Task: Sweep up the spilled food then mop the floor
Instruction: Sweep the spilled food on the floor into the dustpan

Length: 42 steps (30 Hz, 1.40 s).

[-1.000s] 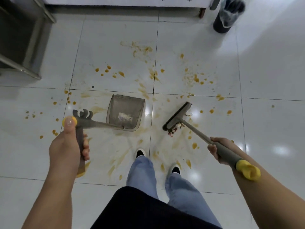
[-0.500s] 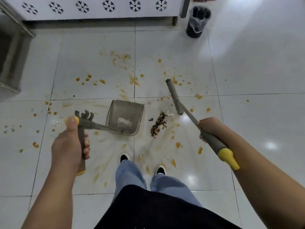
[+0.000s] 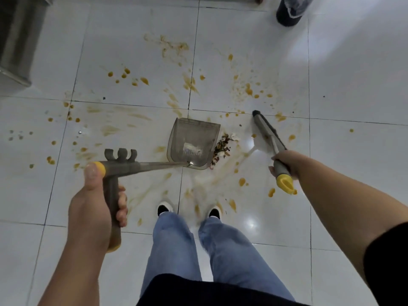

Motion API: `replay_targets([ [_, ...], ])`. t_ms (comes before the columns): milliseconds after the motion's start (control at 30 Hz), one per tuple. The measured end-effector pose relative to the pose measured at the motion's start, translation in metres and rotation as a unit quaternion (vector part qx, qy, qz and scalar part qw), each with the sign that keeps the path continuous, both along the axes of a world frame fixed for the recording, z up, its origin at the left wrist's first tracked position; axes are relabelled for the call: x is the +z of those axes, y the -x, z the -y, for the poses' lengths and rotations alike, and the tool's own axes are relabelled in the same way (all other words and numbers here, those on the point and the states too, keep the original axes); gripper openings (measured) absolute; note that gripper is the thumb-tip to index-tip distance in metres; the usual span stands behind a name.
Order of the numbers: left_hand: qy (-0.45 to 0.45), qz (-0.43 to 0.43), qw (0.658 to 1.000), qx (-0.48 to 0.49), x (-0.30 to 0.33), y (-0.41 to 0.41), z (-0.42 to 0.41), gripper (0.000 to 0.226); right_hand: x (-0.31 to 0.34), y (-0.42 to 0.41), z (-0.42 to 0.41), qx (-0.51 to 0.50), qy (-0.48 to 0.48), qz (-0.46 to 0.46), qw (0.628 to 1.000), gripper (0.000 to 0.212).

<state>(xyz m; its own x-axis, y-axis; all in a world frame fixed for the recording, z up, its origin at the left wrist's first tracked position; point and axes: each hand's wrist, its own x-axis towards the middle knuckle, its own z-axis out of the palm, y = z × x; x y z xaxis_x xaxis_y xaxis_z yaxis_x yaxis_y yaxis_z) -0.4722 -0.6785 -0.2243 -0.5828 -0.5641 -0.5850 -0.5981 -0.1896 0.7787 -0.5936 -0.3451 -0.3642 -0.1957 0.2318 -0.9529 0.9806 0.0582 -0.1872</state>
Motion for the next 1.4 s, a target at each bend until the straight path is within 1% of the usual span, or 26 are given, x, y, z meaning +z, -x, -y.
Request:
replay_targets([
  [67, -0.003, 0.007, 1.000, 0.000, -0.004, -0.004, 0.001, 0.062, -0.005, -0.005, 0.010, 0.002, -0.016, -0.033, 0.999, 0.044],
  [100, -0.006, 0.015, 1.000, -0.002, -0.006, -0.004, 0.002, 0.062, -0.007, -0.008, 0.012, -0.013, -0.015, -0.048, 0.999, 0.043],
  [200, -0.013, 0.034, 0.999, -0.028, -0.010, -0.005, 0.006, 0.060, -0.003, -0.016, 0.008, -0.004, -0.038, -0.064, 0.997, 0.041],
  [267, 0.028, 0.027, 0.997, -0.061, -0.010, -0.007, 0.012, 0.058, 0.004, -0.021, 0.007, 0.024, -0.056, -0.057, 0.996, 0.041],
  [333, 0.048, 0.028, 0.996, -0.065, -0.009, -0.011, 0.016, 0.057, 0.010, -0.025, 0.011, 0.038, -0.058, -0.052, 0.996, 0.040],
  [433, 0.032, 0.054, 0.998, -0.029, -0.006, -0.017, 0.018, 0.056, 0.015, -0.030, 0.023, 0.060, -0.053, -0.043, 0.996, 0.033],
  [500, 0.036, 0.050, 0.998, -0.020, -0.004, -0.021, 0.020, 0.057, 0.020, -0.039, 0.035, 0.087, -0.048, -0.031, 0.995, 0.026],
  [633, 0.070, 0.038, 0.995, -0.061, 0.004, -0.022, 0.023, 0.058, 0.030, -0.061, 0.054, 0.117, -0.028, -0.010, 0.993, 0.021],
  [733, 0.107, 0.029, 0.989, -0.098, 0.011, -0.021, 0.033, 0.059, 0.038, -0.064, 0.063, 0.141, -0.008, -0.012, 0.990, 0.016],
  [833, 0.098, 0.016, 0.989, -0.107, 0.021, -0.022, 0.049, 0.061, 0.048, -0.061, 0.063, 0.111, -0.003, -0.026, 0.994, 0.017],
  [900, 0.078, 0.009, 0.990, -0.117, 0.030, -0.024, 0.059, 0.066, 0.056, -0.068, 0.062, 0.095, -0.016, -0.031, 0.995, 0.019],
  [967, 0.065, -0.005, 0.987, -0.145, 0.040, -0.026, 0.067, 0.074, 0.066, -0.080, 0.062, 0.076, -0.031, -0.036, 0.996, 0.019],
  [1033, 0.065, -0.022, 0.981, -0.182, 0.047, -0.029, 0.071, 0.077, 0.077, -0.096, 0.064, 0.062, -0.059, -0.053, 0.995, 0.018],
  [1133, 0.059, -0.054, 0.972, -0.219, 0.055, -0.031, 0.075, 0.076, 0.096, -0.120, 0.073, 0.102, -0.124, -0.080, 0.984, 0.020],
  [1200, 0.045, -0.070, 0.970, -0.226, 0.059, -0.027, 0.078, 0.075, 0.106, -0.137, 0.076, 0.095, -0.131, -0.089, 0.983, 0.019],
  [1333, 0.035, -0.089, 0.959, -0.266, 0.066, -0.015, 0.073, 0.065, 0.125, -0.168, 0.071, -0.012, -0.116, -0.118, 0.986, 0.005],
  [1400, 0.036, -0.098, 0.953, -0.285, 0.070, -0.012, 0.064, 0.066, 0.134, -0.181, 0.064, -0.044, -0.108, -0.117, 0.986, 0.006],
])
